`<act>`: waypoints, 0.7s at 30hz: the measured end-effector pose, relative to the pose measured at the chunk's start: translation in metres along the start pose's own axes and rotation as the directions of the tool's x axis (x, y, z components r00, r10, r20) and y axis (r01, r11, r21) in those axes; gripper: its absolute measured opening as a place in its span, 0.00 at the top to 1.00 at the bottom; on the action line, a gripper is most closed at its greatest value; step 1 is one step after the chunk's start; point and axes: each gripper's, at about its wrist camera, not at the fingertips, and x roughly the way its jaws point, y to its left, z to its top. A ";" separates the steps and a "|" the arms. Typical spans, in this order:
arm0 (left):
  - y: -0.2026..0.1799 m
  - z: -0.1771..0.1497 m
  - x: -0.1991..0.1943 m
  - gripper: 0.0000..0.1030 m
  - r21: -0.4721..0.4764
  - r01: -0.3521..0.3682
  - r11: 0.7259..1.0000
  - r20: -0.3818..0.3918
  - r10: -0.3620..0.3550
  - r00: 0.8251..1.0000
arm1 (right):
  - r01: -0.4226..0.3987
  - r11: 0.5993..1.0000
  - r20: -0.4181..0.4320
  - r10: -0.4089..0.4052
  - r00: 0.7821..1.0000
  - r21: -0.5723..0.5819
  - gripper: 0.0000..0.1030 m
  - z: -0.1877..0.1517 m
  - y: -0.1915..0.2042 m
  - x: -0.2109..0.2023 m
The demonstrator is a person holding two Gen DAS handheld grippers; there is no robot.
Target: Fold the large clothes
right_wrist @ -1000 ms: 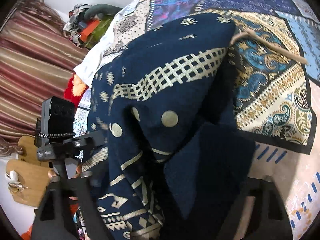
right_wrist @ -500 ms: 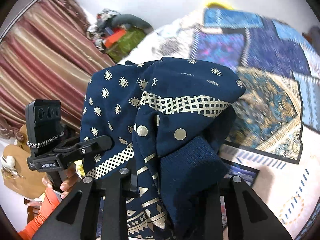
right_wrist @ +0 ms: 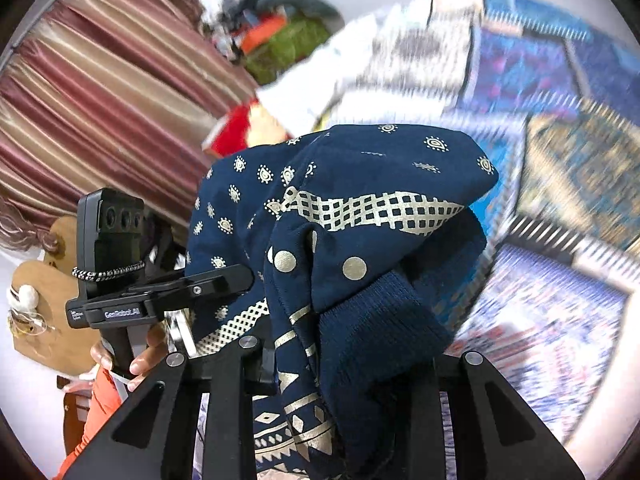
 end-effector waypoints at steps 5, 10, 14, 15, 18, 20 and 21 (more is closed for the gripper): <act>0.044 -0.014 0.020 0.38 -0.030 -0.072 0.997 -0.004 0.072 0.997 | 0.083 0.993 -0.078 -0.089 0.993 -0.081 0.74 -0.002 0.003 0.070; 0.031 -0.012 0.030 0.21 0.121 -0.216 0.969 0.090 0.206 0.975 | 0.210 0.955 -0.081 -0.231 0.970 -0.208 0.49 0.007 -0.002 0.094; 0.030 -0.005 0.039 0.06 0.190 -0.326 0.926 0.168 0.296 0.940 | 0.316 0.915 -0.034 -0.335 0.942 -0.253 0.15 0.004 -0.025 0.082; 0.032 -0.002 0.039 0.06 0.177 -0.324 0.929 0.168 0.296 0.940 | 0.317 0.915 -0.033 -0.335 0.942 -0.251 0.15 0.002 -0.030 0.077; 0.032 -0.001 0.018 0.13 0.109 -0.321 0.941 0.210 0.294 0.932 | 0.305 0.929 -0.004 -0.313 0.950 -0.209 0.15 -0.005 -0.034 0.047; 0.024 -0.006 -0.003 0.14 0.091 -0.348 0.933 0.259 0.315 0.913 | 0.311 0.922 0.062 -0.305 0.950 -0.231 0.15 -0.010 -0.024 0.026; 0.017 -0.010 -0.015 0.14 0.096 -0.365 0.926 0.297 0.324 0.898 | 0.315 0.916 0.088 -0.302 0.949 -0.249 0.15 -0.014 -0.016 0.018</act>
